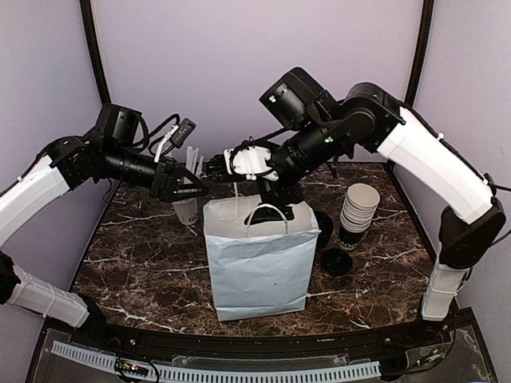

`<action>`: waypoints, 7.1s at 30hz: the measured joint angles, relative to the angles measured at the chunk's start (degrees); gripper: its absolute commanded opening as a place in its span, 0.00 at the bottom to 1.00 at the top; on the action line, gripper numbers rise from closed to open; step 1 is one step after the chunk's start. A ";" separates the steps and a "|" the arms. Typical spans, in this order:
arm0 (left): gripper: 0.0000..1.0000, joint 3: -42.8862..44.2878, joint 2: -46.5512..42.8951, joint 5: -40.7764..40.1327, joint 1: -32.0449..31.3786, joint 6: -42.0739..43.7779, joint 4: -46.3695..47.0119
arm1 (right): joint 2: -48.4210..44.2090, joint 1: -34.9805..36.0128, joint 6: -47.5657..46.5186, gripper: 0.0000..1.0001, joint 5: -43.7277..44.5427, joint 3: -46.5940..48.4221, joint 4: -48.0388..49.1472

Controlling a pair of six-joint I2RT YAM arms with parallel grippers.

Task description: Pack the takeout coffee

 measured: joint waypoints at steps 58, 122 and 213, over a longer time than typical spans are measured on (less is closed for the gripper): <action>0.00 9.81 15.08 -5.68 -15.56 17.29 -11.19 | -27.89 -40.19 0.92 0.98 10.03 -22.58 2.19; 0.00 0.50 9.88 -45.57 -39.12 11.23 5.05 | -18.67 -40.46 0.24 0.99 9.51 -22.10 2.12; 0.46 10.19 15.78 -44.89 0.59 5.44 -3.04 | -25.97 -41.75 -0.61 0.99 11.15 -26.86 1.97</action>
